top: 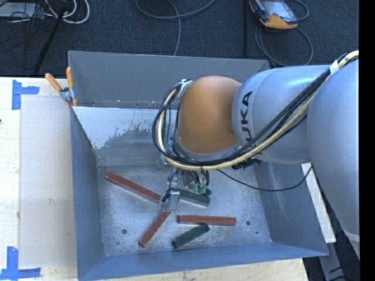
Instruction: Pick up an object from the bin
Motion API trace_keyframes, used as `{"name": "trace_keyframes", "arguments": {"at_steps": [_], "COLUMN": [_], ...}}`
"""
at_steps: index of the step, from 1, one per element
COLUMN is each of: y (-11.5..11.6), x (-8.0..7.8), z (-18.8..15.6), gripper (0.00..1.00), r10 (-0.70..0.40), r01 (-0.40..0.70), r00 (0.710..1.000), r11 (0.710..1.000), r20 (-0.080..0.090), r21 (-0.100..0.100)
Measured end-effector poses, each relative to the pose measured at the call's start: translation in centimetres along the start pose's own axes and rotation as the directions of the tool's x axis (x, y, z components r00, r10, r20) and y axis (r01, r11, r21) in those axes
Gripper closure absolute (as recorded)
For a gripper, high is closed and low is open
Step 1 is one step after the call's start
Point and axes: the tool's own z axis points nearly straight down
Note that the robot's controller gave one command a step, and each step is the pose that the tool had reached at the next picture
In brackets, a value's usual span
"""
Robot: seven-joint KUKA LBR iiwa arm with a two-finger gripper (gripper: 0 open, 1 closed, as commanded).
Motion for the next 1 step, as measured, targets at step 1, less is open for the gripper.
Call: {"name": "trace_keyframes", "arguments": {"at_steps": [1], "y": [3.66], "x": [-2.26], "z": [5.95], "gripper": [0.0], "r10": [0.124], "r01": [-0.124], "r00": [0.992], "r11": [0.992], "r20": [0.006], "r21": [-0.002]}}
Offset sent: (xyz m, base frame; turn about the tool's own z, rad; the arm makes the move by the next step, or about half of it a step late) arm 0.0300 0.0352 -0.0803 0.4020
